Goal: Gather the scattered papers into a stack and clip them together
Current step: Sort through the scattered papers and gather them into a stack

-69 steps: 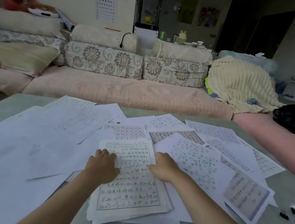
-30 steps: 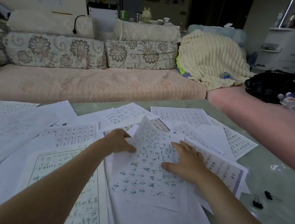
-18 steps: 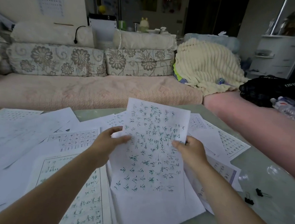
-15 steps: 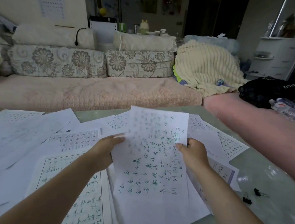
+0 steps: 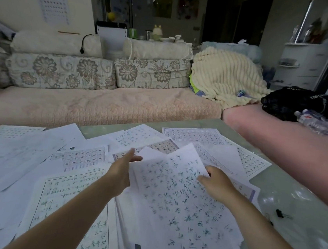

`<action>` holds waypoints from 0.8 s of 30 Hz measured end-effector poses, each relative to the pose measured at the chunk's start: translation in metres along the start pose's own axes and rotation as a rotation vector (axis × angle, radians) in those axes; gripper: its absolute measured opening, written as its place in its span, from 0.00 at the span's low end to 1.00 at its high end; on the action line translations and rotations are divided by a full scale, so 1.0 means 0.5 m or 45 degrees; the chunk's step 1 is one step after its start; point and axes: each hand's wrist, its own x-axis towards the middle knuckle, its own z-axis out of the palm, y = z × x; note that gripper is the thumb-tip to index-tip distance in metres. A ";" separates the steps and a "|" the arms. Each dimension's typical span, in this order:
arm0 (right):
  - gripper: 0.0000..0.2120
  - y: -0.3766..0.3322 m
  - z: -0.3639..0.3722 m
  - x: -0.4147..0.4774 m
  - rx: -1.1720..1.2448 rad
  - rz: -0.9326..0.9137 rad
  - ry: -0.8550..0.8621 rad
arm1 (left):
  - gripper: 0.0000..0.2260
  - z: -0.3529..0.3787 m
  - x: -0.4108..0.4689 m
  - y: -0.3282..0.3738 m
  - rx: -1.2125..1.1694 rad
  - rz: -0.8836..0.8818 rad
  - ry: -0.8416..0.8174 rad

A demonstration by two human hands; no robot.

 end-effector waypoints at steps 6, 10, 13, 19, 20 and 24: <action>0.32 -0.015 0.012 0.013 0.259 0.094 -0.047 | 0.11 -0.003 0.015 -0.015 0.053 0.189 0.040; 0.18 -0.028 0.005 0.038 0.250 0.076 -0.184 | 0.10 -0.010 0.032 -0.001 -0.054 0.159 0.020; 0.12 -0.049 -0.007 0.059 -0.016 -0.026 -0.088 | 0.12 -0.016 0.046 0.012 0.780 0.360 0.127; 0.21 -0.096 -0.001 0.127 -0.680 -0.167 -0.086 | 0.16 -0.039 0.112 0.041 1.517 0.395 0.235; 0.19 -0.105 0.010 0.137 -0.660 -0.191 -0.077 | 0.16 -0.037 0.123 0.042 1.555 0.340 0.182; 0.11 -0.121 0.069 0.170 -0.674 -0.261 -0.053 | 0.28 -0.028 0.166 0.037 1.731 0.219 0.066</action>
